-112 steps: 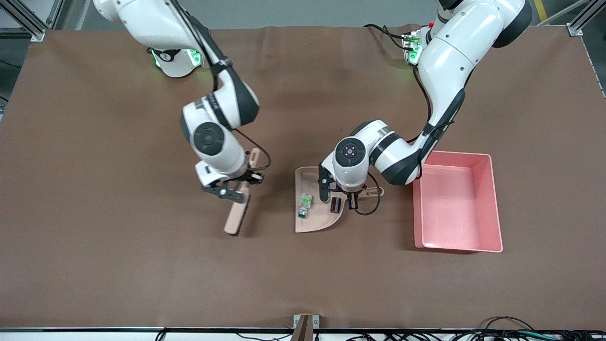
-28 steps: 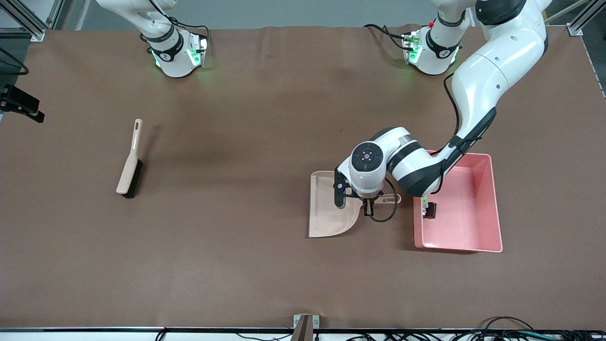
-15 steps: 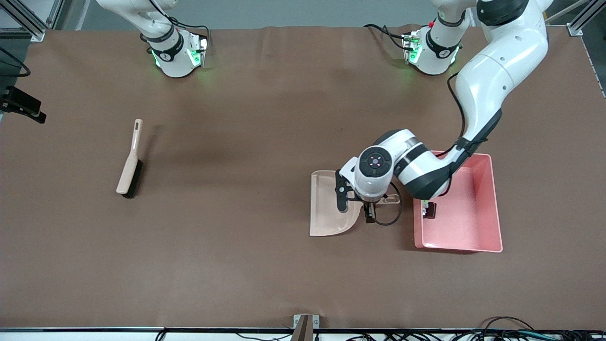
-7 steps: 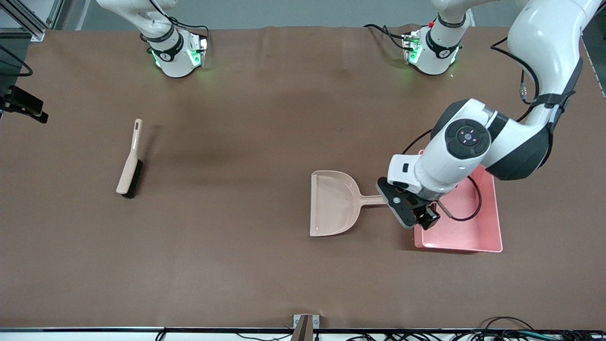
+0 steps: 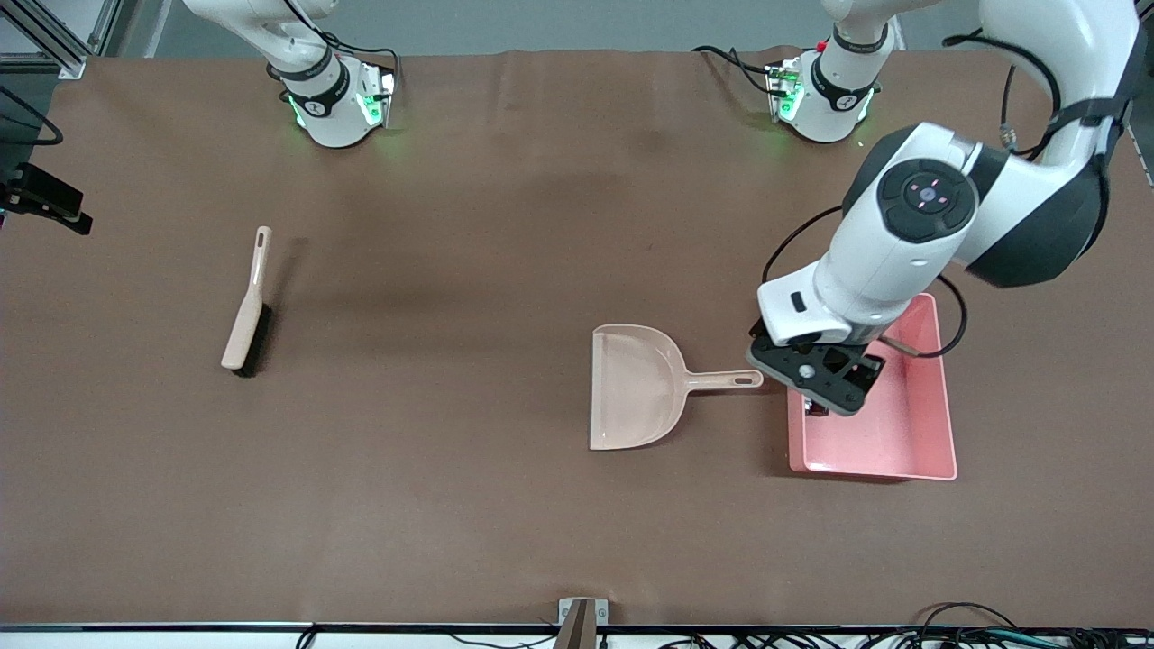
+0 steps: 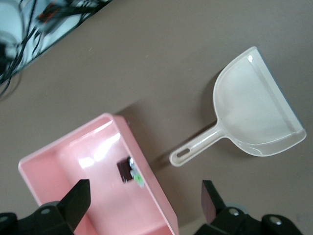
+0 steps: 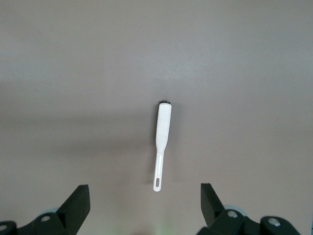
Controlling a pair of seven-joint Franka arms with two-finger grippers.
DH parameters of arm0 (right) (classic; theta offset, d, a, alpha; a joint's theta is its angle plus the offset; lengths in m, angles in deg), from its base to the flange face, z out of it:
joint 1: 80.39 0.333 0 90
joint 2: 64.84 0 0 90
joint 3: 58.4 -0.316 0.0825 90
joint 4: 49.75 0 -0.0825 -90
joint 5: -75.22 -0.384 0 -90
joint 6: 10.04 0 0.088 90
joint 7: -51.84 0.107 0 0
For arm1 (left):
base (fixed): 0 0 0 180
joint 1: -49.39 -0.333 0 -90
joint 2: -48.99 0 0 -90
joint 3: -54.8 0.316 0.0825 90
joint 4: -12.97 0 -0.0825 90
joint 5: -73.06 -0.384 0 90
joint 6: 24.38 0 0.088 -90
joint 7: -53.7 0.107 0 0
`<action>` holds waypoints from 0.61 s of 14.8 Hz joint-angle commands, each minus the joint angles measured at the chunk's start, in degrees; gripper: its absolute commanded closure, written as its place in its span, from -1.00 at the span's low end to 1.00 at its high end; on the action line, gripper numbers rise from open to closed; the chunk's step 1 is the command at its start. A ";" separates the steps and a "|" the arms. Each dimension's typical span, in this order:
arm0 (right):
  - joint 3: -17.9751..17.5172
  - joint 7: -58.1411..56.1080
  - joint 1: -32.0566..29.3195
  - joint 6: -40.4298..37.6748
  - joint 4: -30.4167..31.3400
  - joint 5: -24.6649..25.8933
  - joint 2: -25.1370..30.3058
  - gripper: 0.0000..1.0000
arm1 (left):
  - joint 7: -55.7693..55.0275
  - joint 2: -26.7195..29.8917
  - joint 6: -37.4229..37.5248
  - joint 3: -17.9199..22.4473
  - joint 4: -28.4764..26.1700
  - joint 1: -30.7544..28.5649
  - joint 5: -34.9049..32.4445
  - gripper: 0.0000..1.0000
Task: Clean e-waste and dump in bin
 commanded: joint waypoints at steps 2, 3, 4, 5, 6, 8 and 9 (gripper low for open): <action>-0.05 0.91 0.18 -0.26 -0.37 -0.48 0.06 -1.00 | -0.90 12.36 1.42 19.07 -3.03 8.70 11.69 -1.00; -0.05 1.00 0.18 -0.17 -0.37 -0.40 0.06 -1.00 | -0.90 14.03 2.12 23.12 -3.13 10.10 14.41 -1.00; -0.05 1.00 0.18 -0.08 -0.37 -0.48 0.06 -1.00 | -0.90 15.36 4.04 26.38 -3.22 11.68 17.22 -1.00; -0.05 1.00 0.18 -0.08 -0.37 -0.48 0.06 -1.00 | -1.77 16.85 5.89 29.37 -3.22 13.26 19.16 -1.00; -0.05 1.00 0.26 -0.17 -0.37 -0.48 0.06 -1.00 | -1.78 18.08 7.21 32.09 -3.65 14.67 19.62 -1.00; -0.13 1.00 0.18 -0.26 -0.37 -0.48 0.06 -1.00 | -1.69 21.77 8.54 36.50 -6.80 16.35 19.80 -1.00; -0.13 0.91 0.18 -0.26 -0.37 -0.48 0.06 -1.00 | -2.04 24.13 8.63 37.82 -9.60 16.53 19.89 -1.00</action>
